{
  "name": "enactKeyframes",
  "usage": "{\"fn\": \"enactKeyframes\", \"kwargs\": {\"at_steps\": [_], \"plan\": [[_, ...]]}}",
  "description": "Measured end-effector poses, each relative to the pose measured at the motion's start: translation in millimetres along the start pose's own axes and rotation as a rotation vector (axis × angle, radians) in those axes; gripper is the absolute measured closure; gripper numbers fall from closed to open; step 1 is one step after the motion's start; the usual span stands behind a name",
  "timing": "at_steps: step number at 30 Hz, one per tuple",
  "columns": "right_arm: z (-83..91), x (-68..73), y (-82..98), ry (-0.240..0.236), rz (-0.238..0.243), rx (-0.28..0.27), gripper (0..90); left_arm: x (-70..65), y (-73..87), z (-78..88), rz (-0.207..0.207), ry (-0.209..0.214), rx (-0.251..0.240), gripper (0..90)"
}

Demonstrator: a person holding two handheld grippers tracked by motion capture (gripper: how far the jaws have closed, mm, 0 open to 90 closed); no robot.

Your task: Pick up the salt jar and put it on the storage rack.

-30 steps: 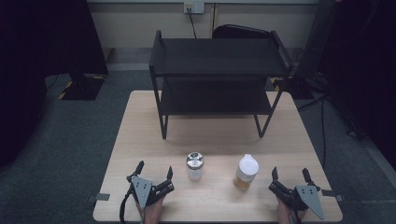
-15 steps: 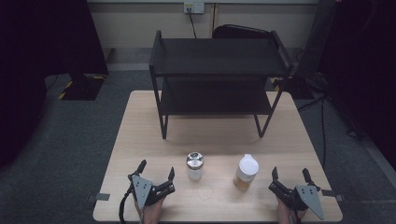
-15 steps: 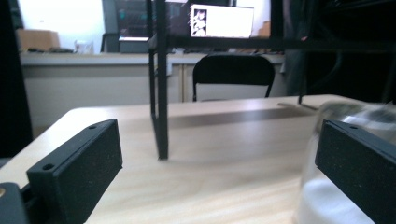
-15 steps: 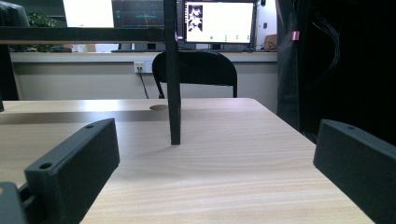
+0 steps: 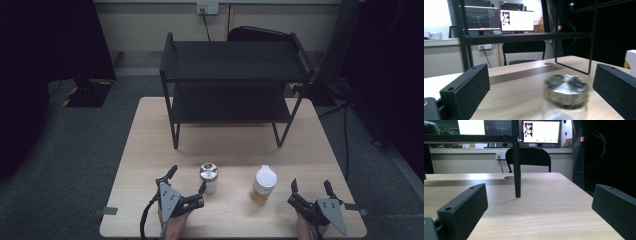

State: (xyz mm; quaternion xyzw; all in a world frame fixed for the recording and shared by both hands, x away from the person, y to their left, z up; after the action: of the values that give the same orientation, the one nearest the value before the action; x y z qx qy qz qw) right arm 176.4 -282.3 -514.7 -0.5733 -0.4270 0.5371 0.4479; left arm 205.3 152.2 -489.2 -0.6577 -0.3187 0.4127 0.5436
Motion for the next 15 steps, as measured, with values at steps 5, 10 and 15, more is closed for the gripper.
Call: {"fn": "enactKeyframes", "kwargs": {"at_steps": [5, 10, 15], "plan": [[0.0, -0.3, 0.1, -0.003, 0.000, -0.001, 0.0, -11.6, 7.3, -15.7, -0.017, 0.012, 0.021, 1.4], [0.0, -0.6, 0.1, -0.005, 0.000, -0.001, 0.0, -21.0, 12.8, -31.2, -0.030, -0.001, 0.064, 1.5], [0.1, -1.2, 0.3, -0.009, 0.000, -0.003, 0.0, -25.3, 18.6, -41.3, -0.025, -0.033, 0.087, 3.0]]}}
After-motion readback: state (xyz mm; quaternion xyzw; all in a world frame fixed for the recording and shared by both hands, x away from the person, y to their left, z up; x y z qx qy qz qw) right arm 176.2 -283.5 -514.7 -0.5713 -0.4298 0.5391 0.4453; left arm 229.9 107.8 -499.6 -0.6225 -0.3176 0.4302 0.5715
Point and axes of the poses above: each handheld gripper's, and its own axes: z roughly backward along the jaws, y roughly out of its underside, x roughly to its left, the point moved 4 cm from there along -z, roughly forward along the jaws, and after that the axes turned 13 degrees about z, right-handed, at the moved point
